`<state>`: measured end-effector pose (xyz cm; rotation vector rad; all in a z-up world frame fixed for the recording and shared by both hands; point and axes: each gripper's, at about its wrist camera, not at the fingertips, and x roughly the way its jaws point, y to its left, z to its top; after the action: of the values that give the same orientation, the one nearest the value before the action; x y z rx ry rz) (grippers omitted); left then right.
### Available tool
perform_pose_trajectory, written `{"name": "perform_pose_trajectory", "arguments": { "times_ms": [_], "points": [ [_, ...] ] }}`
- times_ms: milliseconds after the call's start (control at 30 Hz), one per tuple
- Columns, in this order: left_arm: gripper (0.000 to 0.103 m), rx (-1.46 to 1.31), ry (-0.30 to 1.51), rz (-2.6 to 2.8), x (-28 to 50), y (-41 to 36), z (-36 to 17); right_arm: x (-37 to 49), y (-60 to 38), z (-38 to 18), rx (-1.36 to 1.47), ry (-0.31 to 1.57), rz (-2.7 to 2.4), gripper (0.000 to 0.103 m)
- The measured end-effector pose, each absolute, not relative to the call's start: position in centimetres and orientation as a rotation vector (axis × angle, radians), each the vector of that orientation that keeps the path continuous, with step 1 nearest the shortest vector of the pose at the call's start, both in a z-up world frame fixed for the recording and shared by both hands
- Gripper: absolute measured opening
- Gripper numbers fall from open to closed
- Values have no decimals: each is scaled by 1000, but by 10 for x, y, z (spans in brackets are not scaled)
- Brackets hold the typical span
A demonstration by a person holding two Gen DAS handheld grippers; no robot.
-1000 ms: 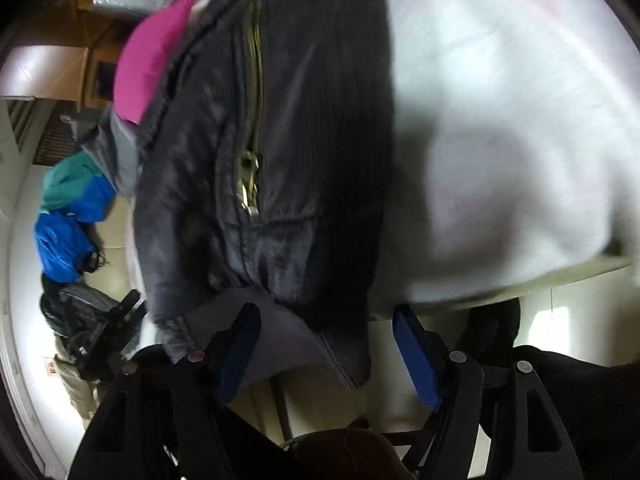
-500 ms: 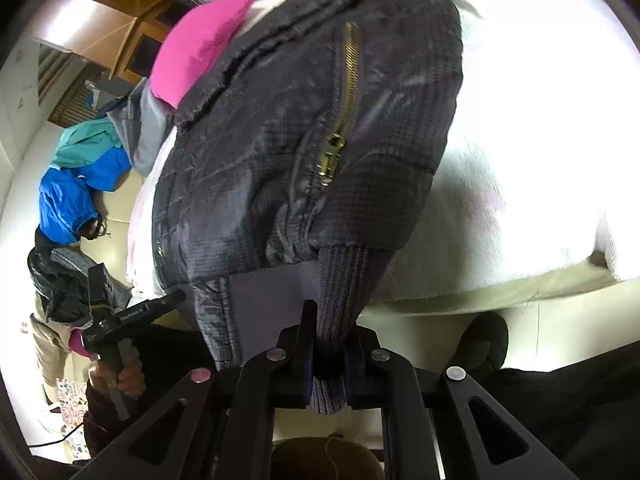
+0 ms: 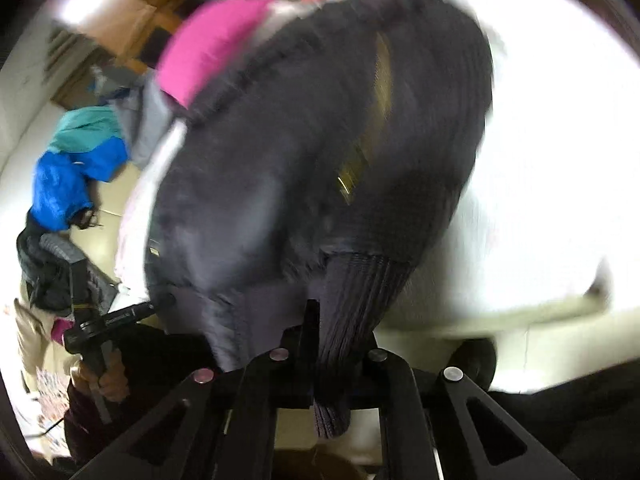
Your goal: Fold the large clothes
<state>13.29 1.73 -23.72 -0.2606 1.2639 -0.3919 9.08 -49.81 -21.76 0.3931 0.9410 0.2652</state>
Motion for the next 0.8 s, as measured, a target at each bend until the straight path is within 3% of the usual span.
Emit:
{"name": "perform_pose_trajectory", "arguments": {
  "times_ms": [167, 400, 533, 800],
  "points": [
    [8, -349, 1093, -502, 147, 25, -165, 97, -514, -159, 420, 724, 274, 9],
    [9, -410, 910, -545, 243, 23, -92, 171, -529, -105, 522, 494, 204, 9],
    [9, -484, 841, -528, 306, 22, -80, 231, -552, -86, 591, 419, 160, 9],
    [9, -536, 825, -428, 439, -17, -113, 379, -555, -85, 593, 396, 56, 9]
  ]
}}
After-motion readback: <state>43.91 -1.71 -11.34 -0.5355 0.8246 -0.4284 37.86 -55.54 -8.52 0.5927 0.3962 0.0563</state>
